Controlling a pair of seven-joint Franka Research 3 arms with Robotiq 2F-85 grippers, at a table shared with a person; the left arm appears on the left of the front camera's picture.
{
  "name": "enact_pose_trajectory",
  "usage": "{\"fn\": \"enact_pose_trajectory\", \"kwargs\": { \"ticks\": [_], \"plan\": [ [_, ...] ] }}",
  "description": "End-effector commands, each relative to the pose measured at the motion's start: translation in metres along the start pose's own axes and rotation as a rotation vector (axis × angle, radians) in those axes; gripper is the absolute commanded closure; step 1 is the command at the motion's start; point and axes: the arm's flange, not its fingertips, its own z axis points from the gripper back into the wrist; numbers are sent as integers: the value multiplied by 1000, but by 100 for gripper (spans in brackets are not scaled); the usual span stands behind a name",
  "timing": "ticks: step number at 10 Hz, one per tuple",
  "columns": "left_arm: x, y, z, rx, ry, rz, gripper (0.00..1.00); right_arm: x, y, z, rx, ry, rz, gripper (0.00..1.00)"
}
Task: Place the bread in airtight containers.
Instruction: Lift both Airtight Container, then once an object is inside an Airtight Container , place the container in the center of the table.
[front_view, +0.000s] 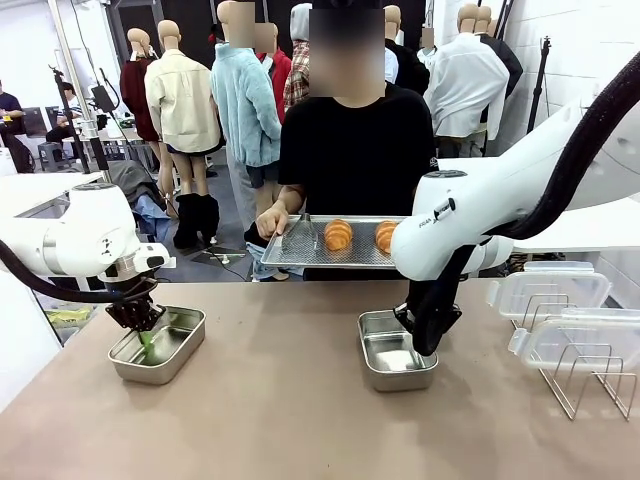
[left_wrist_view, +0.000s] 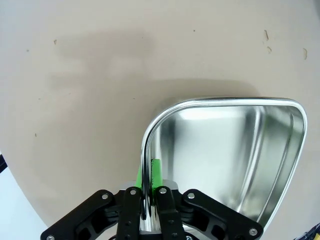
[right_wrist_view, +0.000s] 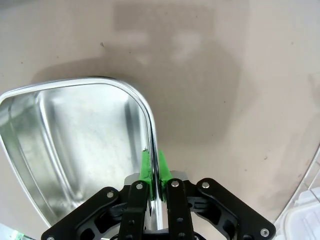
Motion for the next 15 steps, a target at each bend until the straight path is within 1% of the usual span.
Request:
{"fn": "enact_pose_trajectory", "kwargs": {
  "ticks": [1, 8, 9, 10, 11, 12, 13, 14, 15],
  "plan": [
    [0, 0, 0, 2, -1, -2, 100, -2, 0, -1, 2, -15, 2, 100],
    [0, 0, 0, 2, -1, -2, 100, -2, 0, -1, 2, -15, 2, 100],
    [0, 0, 0, 0, 0, 0, 100, 0, 0, 0, 0, 0, 0, 100],
    [-4, -13, 27, 10, -61, -13, 100, -11, -12, 28, 33, -65, 3, 100],
    [-8, -23, 54, 14, -97, 11, 100, -15, -21, 56, 35, -120, -16, 100],
    [-10, -30, 77, 0, -125, 40, 100, -21, -25, 74, 37, -140, -40, 100],
    [-11, -37, 108, -67, -136, 114, 100, -22, -30, 96, 35, -145, -102, 100],
    [-14, -44, 126, -95, -111, 142, 100, -22, -34, 107, 41, -136, -133, 100],
    [-17, -51, 140, -117, -110, 168, 100, -20, -37, 114, 50, -135, -166, 100]
  ]
}}
